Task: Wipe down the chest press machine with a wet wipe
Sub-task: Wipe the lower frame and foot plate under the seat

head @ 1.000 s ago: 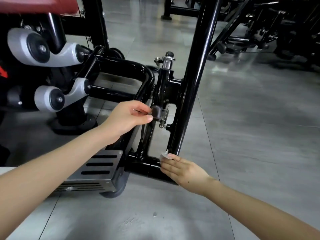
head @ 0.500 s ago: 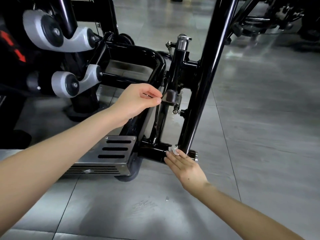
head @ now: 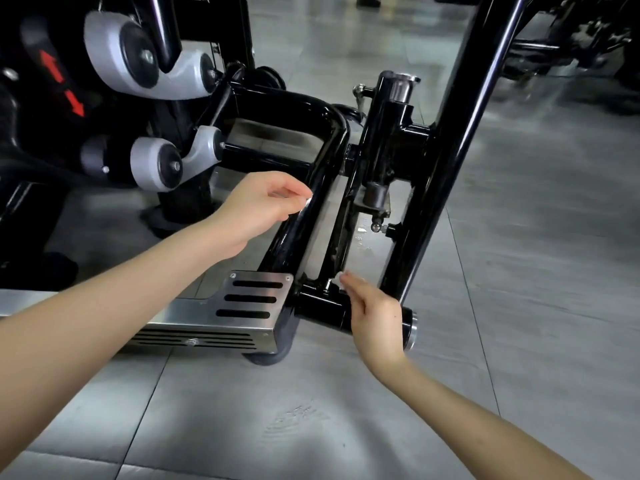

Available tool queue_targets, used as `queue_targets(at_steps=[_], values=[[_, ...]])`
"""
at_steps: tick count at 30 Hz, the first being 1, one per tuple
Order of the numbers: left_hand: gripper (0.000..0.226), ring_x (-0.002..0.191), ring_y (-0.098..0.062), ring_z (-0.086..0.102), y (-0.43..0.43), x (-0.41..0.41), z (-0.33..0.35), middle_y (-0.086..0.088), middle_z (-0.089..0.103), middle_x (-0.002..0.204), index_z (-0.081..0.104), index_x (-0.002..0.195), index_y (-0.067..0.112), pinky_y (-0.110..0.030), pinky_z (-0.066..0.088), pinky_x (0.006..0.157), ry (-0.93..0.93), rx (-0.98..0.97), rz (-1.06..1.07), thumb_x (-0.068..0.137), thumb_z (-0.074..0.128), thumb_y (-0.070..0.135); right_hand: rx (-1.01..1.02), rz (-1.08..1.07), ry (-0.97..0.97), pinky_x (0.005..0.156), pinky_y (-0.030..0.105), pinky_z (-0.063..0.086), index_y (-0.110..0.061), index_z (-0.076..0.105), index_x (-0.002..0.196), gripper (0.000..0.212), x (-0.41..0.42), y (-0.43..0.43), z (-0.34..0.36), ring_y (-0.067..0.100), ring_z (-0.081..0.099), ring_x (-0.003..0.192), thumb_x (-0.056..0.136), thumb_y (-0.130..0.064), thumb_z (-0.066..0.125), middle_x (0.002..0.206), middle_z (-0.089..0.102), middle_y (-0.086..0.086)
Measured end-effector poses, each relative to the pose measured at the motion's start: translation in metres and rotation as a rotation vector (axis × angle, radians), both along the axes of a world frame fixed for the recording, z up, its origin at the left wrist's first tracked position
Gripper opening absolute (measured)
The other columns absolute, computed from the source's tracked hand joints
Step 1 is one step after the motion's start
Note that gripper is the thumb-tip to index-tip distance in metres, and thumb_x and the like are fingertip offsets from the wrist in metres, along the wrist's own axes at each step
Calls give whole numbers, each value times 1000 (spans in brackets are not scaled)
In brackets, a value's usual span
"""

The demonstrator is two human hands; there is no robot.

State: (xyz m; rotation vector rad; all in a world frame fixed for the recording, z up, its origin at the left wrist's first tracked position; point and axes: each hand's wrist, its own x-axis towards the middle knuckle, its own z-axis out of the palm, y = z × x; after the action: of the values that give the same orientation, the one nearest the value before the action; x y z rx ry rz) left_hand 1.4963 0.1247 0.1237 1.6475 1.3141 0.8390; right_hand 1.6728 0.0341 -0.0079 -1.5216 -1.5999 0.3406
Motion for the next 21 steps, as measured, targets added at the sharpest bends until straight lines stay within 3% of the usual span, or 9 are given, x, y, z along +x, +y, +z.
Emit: queue_targets(at_steps=[2,4,7,9,12,14,18,21], values=[[15,95,-6,59,2,-5,-5,9,65,99,68,95,25,-23,50,84,8,-8,11,89,59,15,-90,-156,129,72,2,39,-2,70,107,21,-12,22,11,18,67,79,92,-1,56,100,72,9],[15,93,-3,57,3,-10,-10,11,63,99,68,94,25,-20,49,82,18,-21,24,90,59,14,-192,-175,132,63,8,36,-1,69,109,21,-18,33,7,22,64,71,94,-5,54,90,73,10],[16,93,-6,57,6,-21,-18,10,63,95,67,92,26,-23,49,83,0,-43,44,90,58,14,-210,-80,-88,68,16,45,-5,71,97,15,-19,17,-9,25,69,74,90,0,58,85,73,8],[16,95,-9,57,9,-31,-22,8,64,96,67,91,26,-26,50,83,-3,-46,53,89,59,13,-104,30,-185,76,5,43,-6,71,90,19,-20,-3,-15,16,69,75,82,7,61,83,74,6],[18,96,-12,59,14,-45,-30,4,65,100,68,90,26,-30,51,86,-9,-52,85,89,59,11,3,92,11,87,1,41,-5,73,99,21,-40,0,8,6,62,97,86,0,57,99,72,-1],[20,94,-13,59,17,-53,-34,1,65,100,67,88,27,-30,50,84,-26,-70,109,89,58,9,-81,78,165,87,2,40,-5,71,104,20,-57,22,23,4,59,103,93,-5,55,106,68,-5],[22,92,-12,58,22,-65,-41,3,65,96,66,88,24,-27,49,80,-55,-86,135,90,54,5,-500,316,-5,86,28,41,-6,61,105,27,-88,57,25,20,57,101,100,-26,44,107,61,4],[24,87,-9,57,28,-72,-47,4,64,91,66,85,24,-30,49,83,-66,-87,145,90,54,4,-422,369,-197,94,34,35,-6,49,96,28,-103,79,10,23,44,111,102,-25,30,108,43,6]])
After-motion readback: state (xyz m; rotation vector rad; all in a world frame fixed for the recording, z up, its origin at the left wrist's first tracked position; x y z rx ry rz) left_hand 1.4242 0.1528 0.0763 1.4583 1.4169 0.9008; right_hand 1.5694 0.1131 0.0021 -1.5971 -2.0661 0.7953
